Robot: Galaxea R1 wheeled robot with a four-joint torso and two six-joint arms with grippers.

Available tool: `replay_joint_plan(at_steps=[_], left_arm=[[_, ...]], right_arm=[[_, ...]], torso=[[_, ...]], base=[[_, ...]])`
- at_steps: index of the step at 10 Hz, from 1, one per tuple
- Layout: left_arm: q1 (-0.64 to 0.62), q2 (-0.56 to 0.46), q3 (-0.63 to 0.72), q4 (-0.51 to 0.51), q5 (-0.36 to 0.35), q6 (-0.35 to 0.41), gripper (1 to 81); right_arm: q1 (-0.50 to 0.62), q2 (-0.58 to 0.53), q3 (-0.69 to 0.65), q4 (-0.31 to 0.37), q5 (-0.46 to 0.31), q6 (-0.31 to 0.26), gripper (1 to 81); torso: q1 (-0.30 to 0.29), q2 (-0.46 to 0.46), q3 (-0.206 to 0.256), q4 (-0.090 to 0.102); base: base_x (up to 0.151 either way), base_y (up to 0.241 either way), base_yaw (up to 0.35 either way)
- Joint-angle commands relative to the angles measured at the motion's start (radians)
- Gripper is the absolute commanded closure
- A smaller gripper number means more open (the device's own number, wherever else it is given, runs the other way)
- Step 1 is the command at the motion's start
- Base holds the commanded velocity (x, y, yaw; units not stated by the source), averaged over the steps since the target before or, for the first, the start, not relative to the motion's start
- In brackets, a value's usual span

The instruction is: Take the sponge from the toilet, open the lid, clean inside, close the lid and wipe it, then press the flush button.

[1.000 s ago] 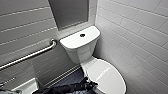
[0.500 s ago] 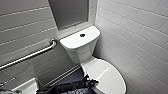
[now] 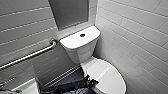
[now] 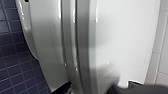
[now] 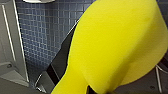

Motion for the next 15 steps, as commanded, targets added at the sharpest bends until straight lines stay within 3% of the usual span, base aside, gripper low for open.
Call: replay_joint_plan(at_steps=[1, 6, 15], left_arm=[[-0.125, 0.030, 0.071, -0.011, 0.032, -0.001, 1.0], [-0.108, -0.057, 0.203, -0.020, 0.032, -0.001, 1.0], [-0.109, -0.002, 0.129, -0.017, 0.020, -0.001, 1.0]], right_arm=[[-0.001, -0.027, 0.000, -0.026, -0.043, 0.004, 81.1], [0.009, -0.025, 0.006, -0.026, -0.043, 0.004, 81.1], [0.010, -0.027, 0.009, -0.026, -0.043, 0.006, 81.1]], torso=[[0.000, 0.000, 0.000, 0.000], [0.000, 0.000, 0.000, 0.000], [0.000, 0.000, 0.000, 0.000]], base=[[0.000, 0.000, 0.000], [0.000, 0.000, 0.000], [0.000, 0.000, 0.000]])
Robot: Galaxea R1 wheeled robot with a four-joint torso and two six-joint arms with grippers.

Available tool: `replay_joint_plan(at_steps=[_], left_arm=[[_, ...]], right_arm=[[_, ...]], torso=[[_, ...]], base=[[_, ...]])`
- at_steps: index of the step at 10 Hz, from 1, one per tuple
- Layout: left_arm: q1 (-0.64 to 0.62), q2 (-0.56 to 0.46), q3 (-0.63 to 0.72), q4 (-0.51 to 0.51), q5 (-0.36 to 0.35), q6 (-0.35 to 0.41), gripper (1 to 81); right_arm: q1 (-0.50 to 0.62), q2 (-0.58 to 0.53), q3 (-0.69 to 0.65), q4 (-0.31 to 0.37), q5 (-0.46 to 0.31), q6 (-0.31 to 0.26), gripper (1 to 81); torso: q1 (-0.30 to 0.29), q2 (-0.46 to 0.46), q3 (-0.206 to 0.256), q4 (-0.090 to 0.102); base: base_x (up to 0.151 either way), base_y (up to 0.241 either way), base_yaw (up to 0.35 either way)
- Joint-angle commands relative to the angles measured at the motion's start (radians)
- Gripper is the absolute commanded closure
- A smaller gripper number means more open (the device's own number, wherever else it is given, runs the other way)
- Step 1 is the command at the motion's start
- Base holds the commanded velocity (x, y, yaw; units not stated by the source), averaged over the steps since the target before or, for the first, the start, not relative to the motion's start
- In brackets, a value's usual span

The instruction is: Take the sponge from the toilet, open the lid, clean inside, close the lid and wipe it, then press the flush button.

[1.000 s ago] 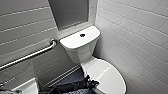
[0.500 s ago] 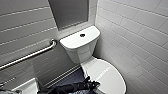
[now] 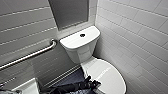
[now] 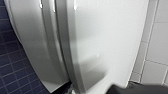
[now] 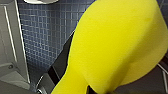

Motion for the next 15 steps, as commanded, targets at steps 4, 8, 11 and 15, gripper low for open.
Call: replay_joint_plan(at_steps=[4, 8, 11, 15], left_arm=[[-0.116, 0.038, 0.025, -0.005, -0.040, 0.002, 1.0], [-0.114, 0.041, 0.056, 0.001, -0.105, 0.002, 1.0], [-0.082, 0.052, 0.077, 0.003, -0.117, 0.005, 1.0], [-0.064, 0.067, 0.092, 0.052, -0.120, 0.016, 1.0]], right_arm=[[-0.015, -0.038, 0.010, -0.026, -0.041, 0.002, 81.1], [-0.015, -0.036, 0.004, -0.022, -0.027, 0.004, 81.1], [-0.017, -0.031, 0.002, -0.021, -0.015, 0.005, 81.1], [-0.012, -0.024, -0.001, -0.022, -0.013, 0.004, 81.1]], torso=[[0.000, 0.000, 0.000, 0.000], [0.000, 0.000, 0.000, 0.000], [0.000, 0.000, 0.000, 0.000], [0.000, 0.000, 0.000, 0.000]], base=[[0.000, 0.000, 0.000], [0.000, 0.000, 0.000], [0.000, 0.000, 0.000], [0.000, 0.000, 0.000]])
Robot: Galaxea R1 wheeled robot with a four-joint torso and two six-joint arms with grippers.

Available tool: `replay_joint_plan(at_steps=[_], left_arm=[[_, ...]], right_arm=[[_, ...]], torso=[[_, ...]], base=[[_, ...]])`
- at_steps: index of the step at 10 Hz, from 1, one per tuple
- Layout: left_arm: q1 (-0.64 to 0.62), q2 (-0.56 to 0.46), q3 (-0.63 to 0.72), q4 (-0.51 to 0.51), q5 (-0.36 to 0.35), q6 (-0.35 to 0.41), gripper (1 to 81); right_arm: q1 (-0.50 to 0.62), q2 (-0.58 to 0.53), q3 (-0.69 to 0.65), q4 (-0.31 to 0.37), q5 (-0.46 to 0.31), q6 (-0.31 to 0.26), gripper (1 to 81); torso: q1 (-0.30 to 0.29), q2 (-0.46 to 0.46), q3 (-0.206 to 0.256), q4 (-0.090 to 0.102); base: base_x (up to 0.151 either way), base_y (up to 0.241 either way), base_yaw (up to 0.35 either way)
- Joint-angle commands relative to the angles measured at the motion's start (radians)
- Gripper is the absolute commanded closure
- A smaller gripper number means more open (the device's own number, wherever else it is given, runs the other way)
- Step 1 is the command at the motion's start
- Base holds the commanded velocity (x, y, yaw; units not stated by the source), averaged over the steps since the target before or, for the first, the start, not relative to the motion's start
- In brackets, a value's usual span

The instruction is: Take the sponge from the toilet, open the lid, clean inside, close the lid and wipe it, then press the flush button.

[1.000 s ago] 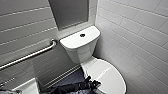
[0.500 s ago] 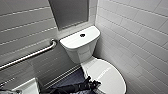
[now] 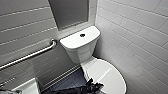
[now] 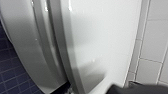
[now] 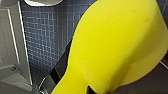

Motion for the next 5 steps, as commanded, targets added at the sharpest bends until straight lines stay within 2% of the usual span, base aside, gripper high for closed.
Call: replay_joint_plan(at_steps=[1, 5], left_arm=[[-0.126, 0.036, 0.070, 0.021, 0.006, 0.010, 1.0], [-0.161, 0.006, 0.137, 0.021, -0.031, 0.009, 1.0]], right_arm=[[-0.010, -0.038, 0.010, -0.025, -0.041, 0.001, 81.1], [-0.009, -0.032, 0.004, -0.026, -0.041, 0.001, 81.1]], torso=[[0.000, 0.000, 0.000, 0.000], [0.000, 0.000, 0.000, 0.000]], base=[[0.000, 0.000, 0.000], [0.000, 0.000, 0.000]])
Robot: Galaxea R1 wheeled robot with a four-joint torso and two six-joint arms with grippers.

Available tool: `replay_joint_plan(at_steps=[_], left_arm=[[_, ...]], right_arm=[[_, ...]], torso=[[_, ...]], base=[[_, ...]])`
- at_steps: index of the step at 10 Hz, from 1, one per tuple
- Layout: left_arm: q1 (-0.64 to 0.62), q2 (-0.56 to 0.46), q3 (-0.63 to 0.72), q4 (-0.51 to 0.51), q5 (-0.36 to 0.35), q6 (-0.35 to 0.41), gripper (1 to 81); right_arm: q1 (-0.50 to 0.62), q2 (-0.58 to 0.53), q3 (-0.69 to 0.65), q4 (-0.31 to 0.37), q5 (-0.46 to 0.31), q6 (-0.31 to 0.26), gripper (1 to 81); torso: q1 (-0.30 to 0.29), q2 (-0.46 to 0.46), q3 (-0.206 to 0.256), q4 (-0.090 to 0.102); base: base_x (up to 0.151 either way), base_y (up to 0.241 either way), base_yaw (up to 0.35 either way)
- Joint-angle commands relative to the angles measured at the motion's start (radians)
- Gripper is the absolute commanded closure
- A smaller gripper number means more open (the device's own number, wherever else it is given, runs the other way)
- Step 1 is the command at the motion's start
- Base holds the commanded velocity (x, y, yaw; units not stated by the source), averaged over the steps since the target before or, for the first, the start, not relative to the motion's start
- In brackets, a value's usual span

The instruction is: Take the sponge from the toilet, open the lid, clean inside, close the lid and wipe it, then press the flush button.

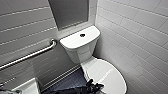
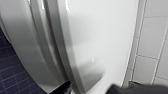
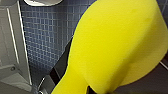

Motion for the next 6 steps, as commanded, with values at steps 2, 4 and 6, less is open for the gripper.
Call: replay_joint_plan(at_steps=[2, 4, 6], left_arm=[[-0.187, 0.048, 0.080, 0.013, -0.031, 0.003, 1.0], [-0.204, 0.045, 0.094, 0.012, -0.031, -0.003, 1.0], [-0.207, 0.000, 0.176, 0.007, -0.054, -0.005, 1.0]], right_arm=[[-0.014, -0.036, 0.012, -0.026, -0.041, 0.001, 81.1], [-0.014, -0.034, 0.012, -0.026, -0.039, 0.001, 81.1], [-0.014, -0.025, 0.003, -0.020, -0.036, 0.002, 81.1]], torso=[[0.000, 0.000, 0.000, 0.000], [0.000, 0.000, 0.000, 0.000], [0.000, 0.000, 0.000, 0.000]], base=[[0.000, 0.000, 0.000], [0.000, 0.000, 0.000], [0.000, 0.000, 0.000]])
